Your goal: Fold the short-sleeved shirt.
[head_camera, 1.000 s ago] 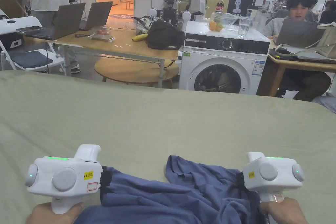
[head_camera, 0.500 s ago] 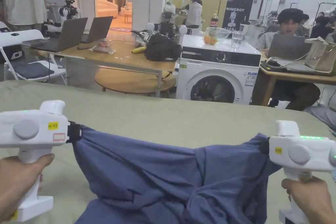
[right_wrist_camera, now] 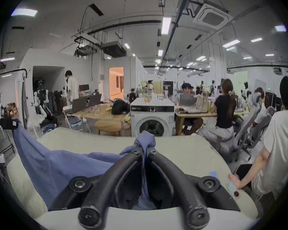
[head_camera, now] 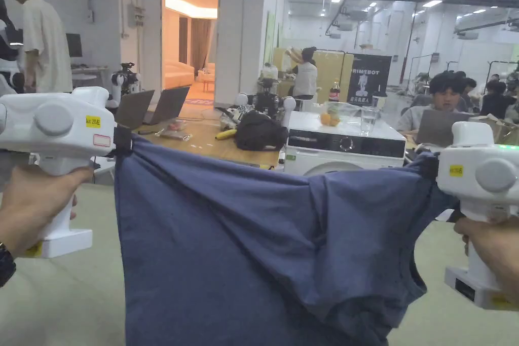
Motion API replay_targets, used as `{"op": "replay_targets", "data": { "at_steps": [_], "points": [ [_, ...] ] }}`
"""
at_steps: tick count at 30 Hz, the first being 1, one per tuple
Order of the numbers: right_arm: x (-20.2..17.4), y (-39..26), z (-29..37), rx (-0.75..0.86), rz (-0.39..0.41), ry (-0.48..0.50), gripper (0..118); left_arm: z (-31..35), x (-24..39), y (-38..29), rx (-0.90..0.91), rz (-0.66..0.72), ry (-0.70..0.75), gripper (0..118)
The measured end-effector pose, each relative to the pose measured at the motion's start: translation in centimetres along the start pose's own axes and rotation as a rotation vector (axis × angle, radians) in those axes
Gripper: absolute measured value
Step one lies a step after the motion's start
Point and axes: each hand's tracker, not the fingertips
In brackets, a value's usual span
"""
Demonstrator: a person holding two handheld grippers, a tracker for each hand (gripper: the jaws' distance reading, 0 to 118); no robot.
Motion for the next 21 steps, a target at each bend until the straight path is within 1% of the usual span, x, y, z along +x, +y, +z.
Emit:
{"op": "replay_targets", "data": {
  "at_steps": [3,7,11,14,16,18,20,21],
  "points": [
    [-0.3,2.8,0.1,0.018,0.009,-0.005,0,0.2,-0.1,2.5,0.036,-0.004,-0.003,0],
    [-1.0,5.7,-1.0,0.039,0.039,-0.016,0,-0.5,0.0,5.3,0.052,-0.022,0.013,0],
    [-1.5,8.3,-3.1,0.053,0.032,-0.013,0,-1.8,0.1,8.3,0.086,-0.027,0.040,0],
    [-2.0,9.7,-4.9,0.064,0.071,-0.033,0,-2.6,0.3,10.2,0.113,-0.035,0.055,0],
    [-2.3,10.0,-5.6,0.091,0.081,-0.049,0,-2.9,0.7,10.7,0.135,-0.053,0.066,0],
    [-2.4,9.9,-5.9,0.114,0.073,-0.051,0,-3.2,0.9,10.5,0.136,-0.066,0.070,0],
    [-2.3,8.7,-5.9,0.139,0.063,-0.057,0,-3.7,0.8,9.3,0.140,-0.074,0.066,0],
    [-2.3,8.0,-5.8,0.142,0.067,-0.056,0,-3.9,0.7,8.7,0.110,-0.090,0.070,0]
  ]
}}
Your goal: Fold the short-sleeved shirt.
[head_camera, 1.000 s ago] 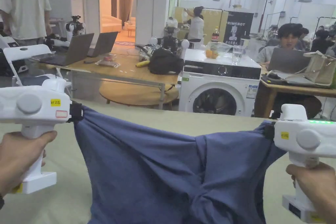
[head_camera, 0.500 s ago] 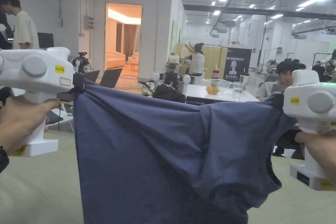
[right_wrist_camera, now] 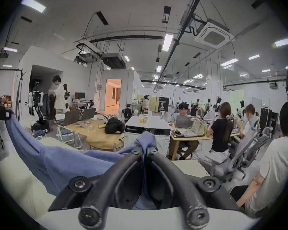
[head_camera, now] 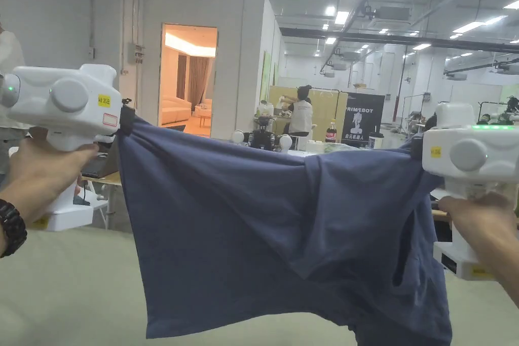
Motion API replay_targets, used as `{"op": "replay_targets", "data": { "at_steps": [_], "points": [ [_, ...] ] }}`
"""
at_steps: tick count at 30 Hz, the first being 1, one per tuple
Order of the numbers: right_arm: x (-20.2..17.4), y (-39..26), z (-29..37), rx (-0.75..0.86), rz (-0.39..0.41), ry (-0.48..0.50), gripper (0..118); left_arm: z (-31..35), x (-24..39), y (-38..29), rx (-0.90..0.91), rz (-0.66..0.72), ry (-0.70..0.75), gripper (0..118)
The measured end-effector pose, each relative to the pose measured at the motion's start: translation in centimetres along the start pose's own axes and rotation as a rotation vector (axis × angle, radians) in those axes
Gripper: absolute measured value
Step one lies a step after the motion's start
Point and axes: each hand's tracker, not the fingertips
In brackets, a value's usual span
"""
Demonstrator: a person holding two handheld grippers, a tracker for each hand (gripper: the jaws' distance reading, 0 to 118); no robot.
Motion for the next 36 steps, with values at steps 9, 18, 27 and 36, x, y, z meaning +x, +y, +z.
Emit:
{"op": "replay_targets", "data": {
  "at_steps": [9,18,27,36],
  "points": [
    [0.2,-11.9,4.4,-0.112,0.051,0.019,0,1.8,-0.4,-12.5,-0.108,0.023,-0.065,0],
    [0.7,-20.7,14.5,-0.246,0.003,0.020,0,11.5,-0.9,-24.8,-0.195,0.115,-0.132,0],
    [-1.3,-29.8,22.0,-0.461,0.048,-0.022,0,17.3,-0.3,-36.4,-0.380,0.154,-0.142,0],
    [-2.7,-38.0,22.5,-0.631,-0.001,-0.044,1,15.8,0.4,-44.1,-0.551,0.163,-0.085,0]
  ]
}}
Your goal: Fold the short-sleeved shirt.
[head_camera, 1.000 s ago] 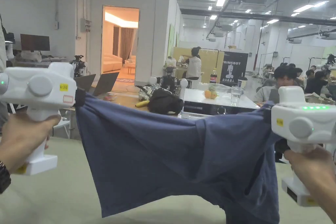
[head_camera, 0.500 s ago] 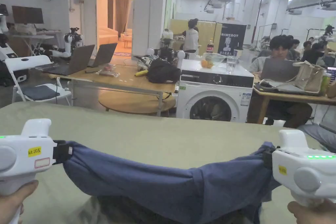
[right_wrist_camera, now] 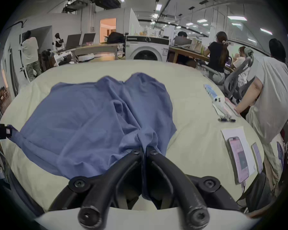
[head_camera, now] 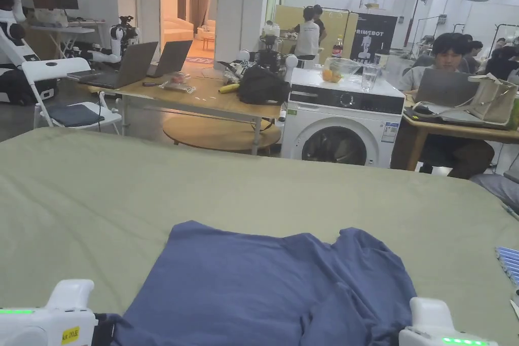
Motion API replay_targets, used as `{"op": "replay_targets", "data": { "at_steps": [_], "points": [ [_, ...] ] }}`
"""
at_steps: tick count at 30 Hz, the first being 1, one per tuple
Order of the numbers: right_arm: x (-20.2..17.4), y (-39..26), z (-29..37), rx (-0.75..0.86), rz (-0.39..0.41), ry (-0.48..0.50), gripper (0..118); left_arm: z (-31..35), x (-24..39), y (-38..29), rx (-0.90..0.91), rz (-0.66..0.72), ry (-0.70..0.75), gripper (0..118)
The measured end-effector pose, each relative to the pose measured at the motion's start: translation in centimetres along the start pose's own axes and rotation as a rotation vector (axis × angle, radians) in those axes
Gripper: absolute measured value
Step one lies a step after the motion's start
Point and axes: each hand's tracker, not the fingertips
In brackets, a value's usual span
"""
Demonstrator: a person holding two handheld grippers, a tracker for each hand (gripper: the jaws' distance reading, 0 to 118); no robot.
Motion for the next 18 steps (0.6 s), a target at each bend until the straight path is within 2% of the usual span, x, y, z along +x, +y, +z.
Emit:
{"op": "replay_targets", "data": {
  "at_steps": [3,4,6,7,10,16,17,18],
  "points": [
    [0.1,-0.7,-0.9,-0.024,-0.002,-0.023,4,-0.8,0.1,-0.4,-0.026,0.006,0.026,2],
    [0.2,-0.7,-1.1,-0.025,-0.002,-0.023,12,-0.9,0.1,-0.2,-0.038,0.008,0.035,9],
    [0.1,-0.4,-0.7,-0.019,-0.004,-0.033,48,-0.8,0.2,0.1,-0.031,0.019,0.018,37],
    [0.0,-0.1,-0.4,0.010,-0.015,-0.043,56,-0.7,0.4,0.5,-0.010,0.028,0.002,39],
    [-0.9,1.3,0.8,0.120,-0.021,-0.049,56,0.0,1.6,1.7,0.105,0.012,-0.024,45],
    [-3.9,3.4,1.3,0.295,-0.034,0.015,54,-0.8,5.3,4.1,0.230,-0.074,0.022,44],
    [-4.6,3.5,1.2,0.320,-0.022,0.017,43,-1.1,5.8,4.2,0.252,-0.086,0.019,33],
    [-5.3,3.6,1.1,0.331,-0.011,0.010,28,-1.4,6.2,4.3,0.272,-0.092,0.024,18]
  ]
}}
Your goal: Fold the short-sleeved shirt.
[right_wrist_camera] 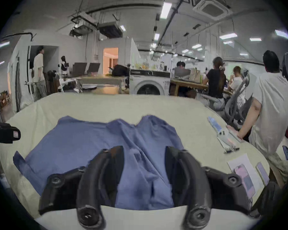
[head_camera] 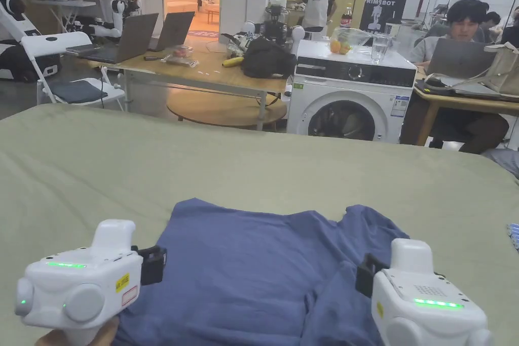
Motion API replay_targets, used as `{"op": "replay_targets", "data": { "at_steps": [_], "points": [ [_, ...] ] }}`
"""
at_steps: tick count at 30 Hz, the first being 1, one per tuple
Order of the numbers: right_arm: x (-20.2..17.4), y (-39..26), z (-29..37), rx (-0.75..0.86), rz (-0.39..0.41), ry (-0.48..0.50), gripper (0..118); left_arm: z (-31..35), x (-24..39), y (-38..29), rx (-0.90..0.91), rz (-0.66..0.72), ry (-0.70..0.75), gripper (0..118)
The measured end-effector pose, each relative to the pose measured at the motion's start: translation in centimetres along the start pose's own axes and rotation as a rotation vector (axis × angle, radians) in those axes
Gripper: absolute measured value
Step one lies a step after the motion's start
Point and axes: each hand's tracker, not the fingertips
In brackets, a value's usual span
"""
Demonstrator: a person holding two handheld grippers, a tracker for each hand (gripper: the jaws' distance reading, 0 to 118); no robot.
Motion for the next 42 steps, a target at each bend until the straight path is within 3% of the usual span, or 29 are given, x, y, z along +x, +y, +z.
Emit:
{"op": "replay_targets", "data": {
  "at_steps": [2,5,12,16,21,22,23,24,26,33,37,39,41,42],
  "points": [
    [-1.2,0.1,-0.1,0.046,0.021,0.000,15,-0.4,1.1,0.2,0.055,-0.017,0.033,3],
    [-2.2,0.1,-0.4,0.075,0.006,-0.011,0,-0.7,2.1,0.1,0.105,-0.011,0.089,0],
    [-1.8,1.0,-2.4,0.072,-0.053,0.016,0,-3.5,0.8,2.8,0.071,0.009,0.059,0],
    [-2.0,1.8,-5.1,0.023,-0.018,0.019,0,-9.0,-1.8,6.6,-0.056,0.052,0.015,0],
    [-1.8,1.9,-8.6,-0.050,-0.049,0.050,0,-16.8,-4.4,12.0,-0.177,0.081,-0.013,0],
    [-1.8,1.9,-9.1,-0.056,-0.049,0.051,0,-18.5,-4.7,13.0,-0.201,0.077,-0.012,8],
    [-1.8,2.0,-9.5,-0.065,-0.047,0.050,0,-20.1,-5.1,14.0,-0.242,0.077,-0.022,28],
    [-1.8,2.0,-9.9,-0.071,-0.045,0.048,0,-21.3,-5.3,14.8,-0.256,0.077,-0.028,40],
    [-1.7,2.0,-10.7,-0.082,-0.046,0.052,0,-24.3,-5.9,16.0,-0.327,0.100,-0.057,59],
    [-1.5,1.7,-13.0,-0.128,-0.036,0.050,0,-30.8,-5.5,15.9,-0.472,0.099,0.008,60],
    [-1.3,1.6,-13.5,-0.149,-0.038,0.054,0,-32.9,-4.4,13.5,-0.617,-0.013,0.026,60],
    [-1.3,1.5,-13.5,-0.155,-0.034,0.056,0,-32.4,-3.6,12.8,-0.543,-0.068,0.044,60],
    [-1.3,1.4,-13.6,-0.162,-0.032,0.056,0,-32.3,-2.7,12.4,-0.512,-0.086,0.084,54],
    [-1.3,1.4,-13.7,-0.164,-0.032,0.057,0,-32.2,-2.3,12.2,-0.504,-0.101,0.100,42]
  ]
}}
